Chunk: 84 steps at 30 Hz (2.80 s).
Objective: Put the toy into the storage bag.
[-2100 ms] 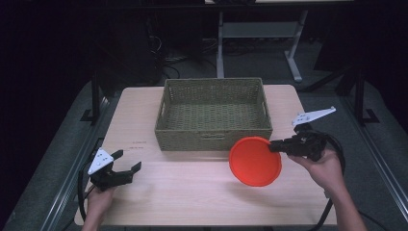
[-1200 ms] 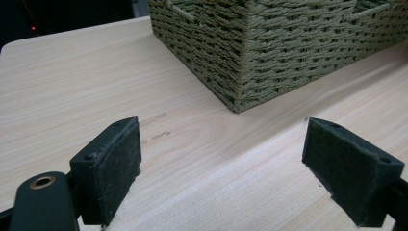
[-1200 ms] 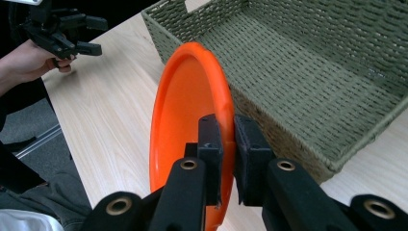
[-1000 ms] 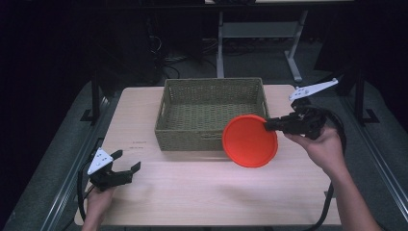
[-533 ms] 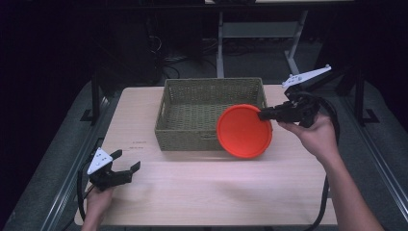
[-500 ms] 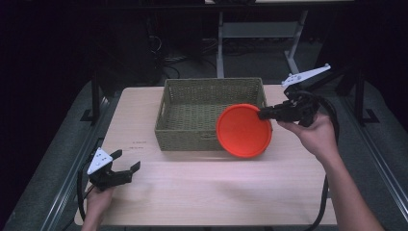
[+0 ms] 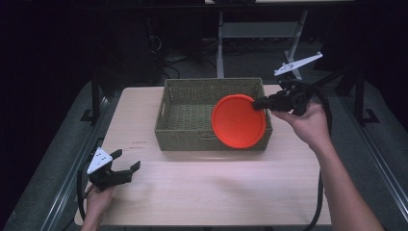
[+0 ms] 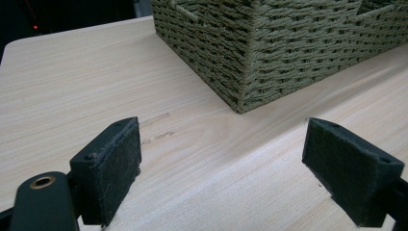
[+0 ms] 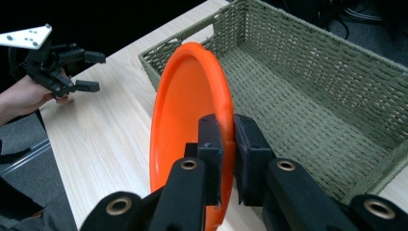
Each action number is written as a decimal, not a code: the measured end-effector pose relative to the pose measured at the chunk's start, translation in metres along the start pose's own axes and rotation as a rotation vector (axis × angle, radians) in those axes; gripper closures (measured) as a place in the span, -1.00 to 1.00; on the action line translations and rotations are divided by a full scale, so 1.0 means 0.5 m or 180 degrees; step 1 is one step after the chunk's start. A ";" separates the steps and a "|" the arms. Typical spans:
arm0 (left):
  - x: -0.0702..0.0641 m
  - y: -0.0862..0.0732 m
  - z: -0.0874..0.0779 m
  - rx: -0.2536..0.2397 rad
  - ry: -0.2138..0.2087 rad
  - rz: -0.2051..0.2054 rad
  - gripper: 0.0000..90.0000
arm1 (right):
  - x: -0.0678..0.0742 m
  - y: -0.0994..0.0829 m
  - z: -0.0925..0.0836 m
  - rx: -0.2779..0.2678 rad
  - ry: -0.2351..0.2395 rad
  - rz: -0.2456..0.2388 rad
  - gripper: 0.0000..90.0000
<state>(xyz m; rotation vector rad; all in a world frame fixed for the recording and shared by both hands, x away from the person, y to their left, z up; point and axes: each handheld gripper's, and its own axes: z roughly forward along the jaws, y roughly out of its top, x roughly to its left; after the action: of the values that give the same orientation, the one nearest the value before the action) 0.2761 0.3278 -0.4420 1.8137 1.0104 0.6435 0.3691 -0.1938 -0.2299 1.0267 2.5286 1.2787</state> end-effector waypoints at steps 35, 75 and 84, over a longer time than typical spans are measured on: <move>0.001 0.001 0.000 -0.0030 0.0003 -0.0003 -0.71 | -0.047 0.088 0.057 -0.0014 -0.0067 0.0176 0.82; 0.004 0.000 0.002 -0.0006 0.0023 -0.0020 -0.71 | -0.137 0.105 0.157 -0.0006 -0.0210 0.0559 0.82; 0.005 0.000 0.003 -0.0012 0.0029 -0.0040 -0.71 | -0.155 0.093 0.180 0.0050 -0.0242 0.0696 0.82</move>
<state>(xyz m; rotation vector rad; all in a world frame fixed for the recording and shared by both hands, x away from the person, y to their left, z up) 0.2786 0.3292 -0.4425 1.8012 1.0251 0.6463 0.4876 -0.1632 -0.2659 1.3598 2.4280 1.2457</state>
